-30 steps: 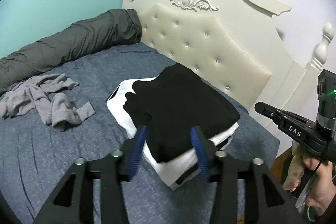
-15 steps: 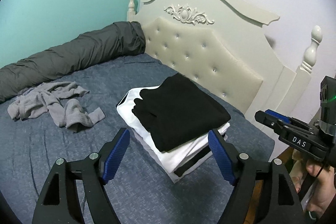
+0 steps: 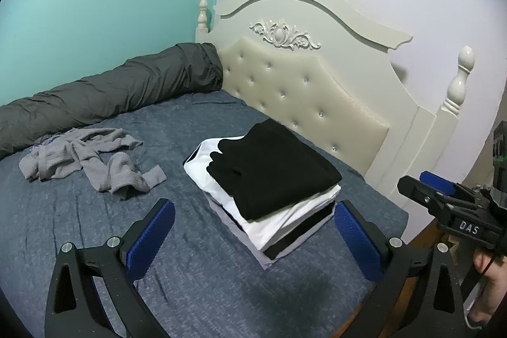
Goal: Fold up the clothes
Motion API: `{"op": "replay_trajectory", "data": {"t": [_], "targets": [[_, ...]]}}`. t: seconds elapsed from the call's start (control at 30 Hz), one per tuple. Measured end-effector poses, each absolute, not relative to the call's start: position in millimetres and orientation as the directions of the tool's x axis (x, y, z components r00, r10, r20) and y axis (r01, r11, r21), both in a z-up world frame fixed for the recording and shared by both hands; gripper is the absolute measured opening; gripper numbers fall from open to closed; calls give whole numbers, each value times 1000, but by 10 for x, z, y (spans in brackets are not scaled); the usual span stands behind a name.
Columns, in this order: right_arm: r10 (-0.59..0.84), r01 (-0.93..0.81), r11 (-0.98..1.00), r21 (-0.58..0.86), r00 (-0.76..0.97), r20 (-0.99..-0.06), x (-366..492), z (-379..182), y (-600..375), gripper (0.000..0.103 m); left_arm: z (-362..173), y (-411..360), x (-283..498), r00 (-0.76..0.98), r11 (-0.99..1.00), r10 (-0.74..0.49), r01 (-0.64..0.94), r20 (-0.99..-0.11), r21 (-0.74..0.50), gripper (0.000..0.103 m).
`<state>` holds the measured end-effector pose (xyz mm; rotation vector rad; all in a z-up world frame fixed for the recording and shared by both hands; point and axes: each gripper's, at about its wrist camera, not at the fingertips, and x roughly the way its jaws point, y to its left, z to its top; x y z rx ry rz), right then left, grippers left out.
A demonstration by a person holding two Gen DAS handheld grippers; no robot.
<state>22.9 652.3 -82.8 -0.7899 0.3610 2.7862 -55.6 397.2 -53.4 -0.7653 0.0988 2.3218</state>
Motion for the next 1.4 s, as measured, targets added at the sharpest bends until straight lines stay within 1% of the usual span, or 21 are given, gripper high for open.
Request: {"op": "replay_trajectory", "data": {"t": [0.07,0.23,0.57,1.17,1.4], "targets": [[152,-283,-944,171,-831,-535,287,-808,6462,99,-523,3928,-517,-599,-767,583,-629,-548,-128,103],[178,-305,-937,168,-833,-523,432,-757,6349,101,-509,3828,-412,-605,-770,581,-626,-544,-126,103],[201,-331,-928,173,-834,-513,674,-715,6206,101,-433,3598,-195,-607,-768,595,-622,-527,-150,103],[235,-348,-927,140,-829,-508,1119,-676,5827,102,-343,3281,209,-623,-761,599,-638,-503,-115,103],[244,-351,-927,132,-831,-500,1248,-659,5694,102,-397,3167,311,-621,-762,603,-635,-500,-130,103]]}}
